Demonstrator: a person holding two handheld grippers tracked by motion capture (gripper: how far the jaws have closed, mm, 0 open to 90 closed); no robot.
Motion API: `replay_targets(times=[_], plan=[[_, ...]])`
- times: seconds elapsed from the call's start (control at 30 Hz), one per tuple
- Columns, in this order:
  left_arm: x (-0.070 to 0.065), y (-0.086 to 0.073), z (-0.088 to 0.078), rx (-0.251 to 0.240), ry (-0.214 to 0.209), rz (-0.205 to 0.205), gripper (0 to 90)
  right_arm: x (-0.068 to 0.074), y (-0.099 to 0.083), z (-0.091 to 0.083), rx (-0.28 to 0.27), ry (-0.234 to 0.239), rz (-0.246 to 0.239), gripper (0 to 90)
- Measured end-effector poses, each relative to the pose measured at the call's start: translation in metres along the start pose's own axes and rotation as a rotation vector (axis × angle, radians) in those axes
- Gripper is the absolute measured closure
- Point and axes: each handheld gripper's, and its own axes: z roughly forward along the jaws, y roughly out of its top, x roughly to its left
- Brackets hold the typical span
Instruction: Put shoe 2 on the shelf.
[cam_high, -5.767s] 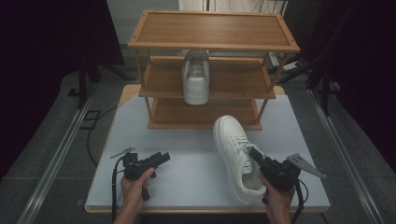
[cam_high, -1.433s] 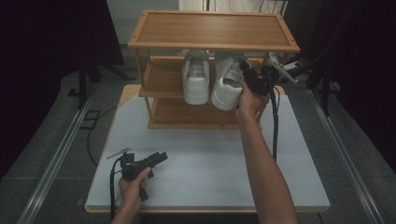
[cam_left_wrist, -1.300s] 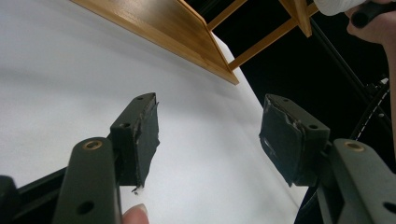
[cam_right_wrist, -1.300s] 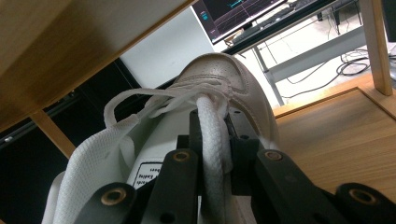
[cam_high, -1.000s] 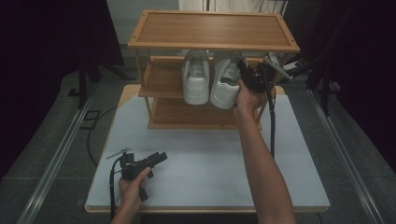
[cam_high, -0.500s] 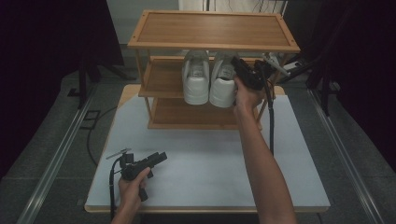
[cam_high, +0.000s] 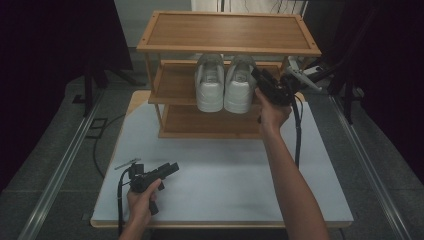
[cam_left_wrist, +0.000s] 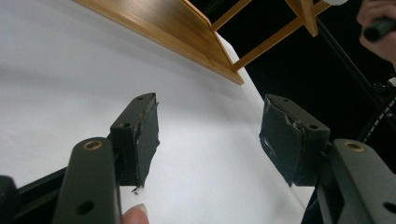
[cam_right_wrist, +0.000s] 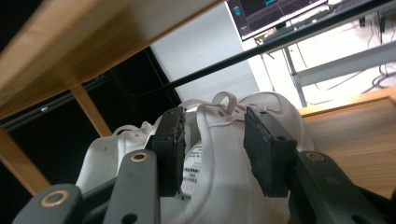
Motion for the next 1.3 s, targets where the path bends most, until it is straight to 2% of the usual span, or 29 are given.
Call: replay_targets(times=[0.23,0.4,0.57,0.67,0.7,0.73,0.87,0.97,1.03,1.1,1.2,1.3], plan=[[-0.004,0.004,0.003,0.001,0.005,0.030,36.7,-0.001,-0.005,-0.031,0.032,0.040,-0.091,55.3],[-0.006,0.004,0.003,0.008,0.002,0.040,36.5,-0.001,-0.020,-0.062,0.052,0.105,-0.131,54.6],[-0.010,0.003,0.000,0.009,-0.014,0.059,36.6,-0.001,-0.033,-0.095,0.077,0.144,-0.169,53.7],[-0.015,0.005,-0.003,-0.003,-0.024,0.074,36.6,-0.002,-0.042,-0.115,0.097,0.189,-0.161,52.8],[-0.017,0.006,-0.005,-0.006,-0.024,0.096,36.6,-0.003,-0.045,-0.120,0.100,0.193,-0.170,52.7],[-0.018,0.007,-0.005,-0.008,-0.021,0.101,36.6,-0.004,-0.050,-0.127,0.100,0.195,-0.178,52.7],[-0.018,0.007,-0.005,-0.012,-0.016,0.096,36.5,-0.012,-0.068,-0.146,0.109,0.216,-0.168,52.6],[-0.016,0.007,-0.004,-0.008,-0.011,0.094,36.5,-0.018,-0.081,-0.155,0.124,0.207,-0.188,52.3],[-0.015,0.006,-0.004,-0.006,-0.009,0.092,36.5,-0.023,-0.091,-0.160,0.140,0.218,-0.166,52.3],[-0.015,0.006,-0.003,-0.005,-0.008,0.092,36.5,-0.026,-0.100,-0.164,0.153,0.217,-0.164,52.1],[-0.016,0.006,-0.003,-0.008,-0.009,0.096,36.3,-0.029,-0.107,-0.168,0.154,0.222,-0.147,51.7],[-0.018,0.007,-0.004,-0.012,-0.012,0.101,36.2,-0.028,-0.108,-0.170,0.155,0.220,-0.173,48.2]])
